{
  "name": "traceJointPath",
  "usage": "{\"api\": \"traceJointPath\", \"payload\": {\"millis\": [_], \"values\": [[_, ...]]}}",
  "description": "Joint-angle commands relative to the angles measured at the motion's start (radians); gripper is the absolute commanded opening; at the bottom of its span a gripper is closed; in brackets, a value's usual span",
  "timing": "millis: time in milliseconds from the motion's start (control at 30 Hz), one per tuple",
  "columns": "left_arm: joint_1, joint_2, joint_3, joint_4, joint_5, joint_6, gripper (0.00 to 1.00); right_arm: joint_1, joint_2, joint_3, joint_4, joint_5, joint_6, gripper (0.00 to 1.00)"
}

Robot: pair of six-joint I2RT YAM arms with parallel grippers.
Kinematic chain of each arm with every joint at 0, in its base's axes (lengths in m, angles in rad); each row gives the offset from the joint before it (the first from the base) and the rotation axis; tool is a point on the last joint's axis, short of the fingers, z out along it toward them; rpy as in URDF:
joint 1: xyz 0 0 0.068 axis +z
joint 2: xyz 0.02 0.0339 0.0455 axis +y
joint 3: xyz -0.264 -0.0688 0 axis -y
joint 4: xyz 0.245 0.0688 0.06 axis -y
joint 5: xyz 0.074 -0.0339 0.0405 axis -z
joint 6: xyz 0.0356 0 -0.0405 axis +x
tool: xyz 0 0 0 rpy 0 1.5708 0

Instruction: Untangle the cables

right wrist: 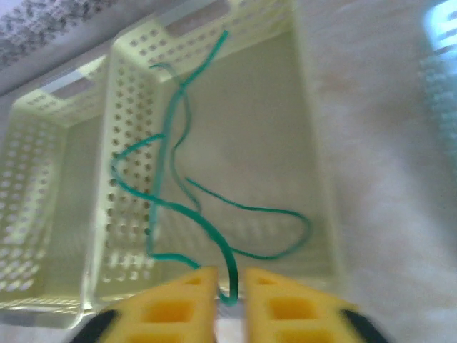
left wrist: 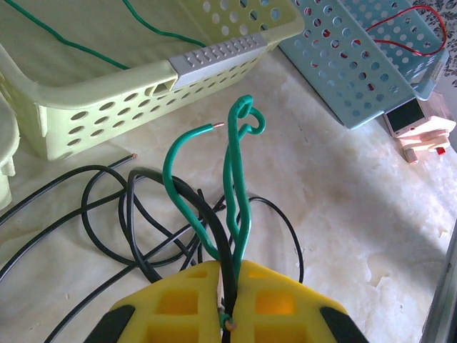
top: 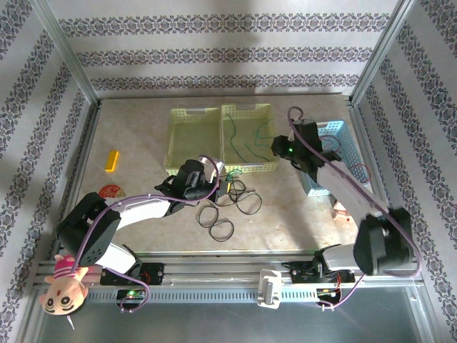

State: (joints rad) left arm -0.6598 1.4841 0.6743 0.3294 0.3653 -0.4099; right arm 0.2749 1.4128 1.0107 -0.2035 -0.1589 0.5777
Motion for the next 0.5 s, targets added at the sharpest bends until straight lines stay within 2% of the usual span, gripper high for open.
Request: {"api": "traceJointPath", "payload": {"millis": [0, 100, 233, 400, 467], "values": [[0.002, -0.013, 0.009, 0.031, 0.009, -0.015, 0.0, 0.024, 0.111, 0.08, 0.095, -0.218, 0.043, 0.39], [0.002, -0.021, 0.002, 0.036, 0.0, -0.017, 0.0, 0.079, 0.149, 0.114, 0.053, -0.273, 0.006, 0.45], [0.002, -0.03, -0.008, 0.059, -0.014, -0.03, 0.0, 0.144, 0.135, 0.09, 0.0, -0.324, -0.051, 0.46], [0.002, -0.047, -0.014, 0.086, -0.029, -0.042, 0.0, 0.161, 0.097, 0.001, 0.0, -0.434, -0.058, 0.46], [0.002, -0.048, -0.01, 0.088, -0.033, -0.043, 0.0, 0.161, 0.089, -0.021, -0.008, -0.437, -0.057, 0.46]]}}
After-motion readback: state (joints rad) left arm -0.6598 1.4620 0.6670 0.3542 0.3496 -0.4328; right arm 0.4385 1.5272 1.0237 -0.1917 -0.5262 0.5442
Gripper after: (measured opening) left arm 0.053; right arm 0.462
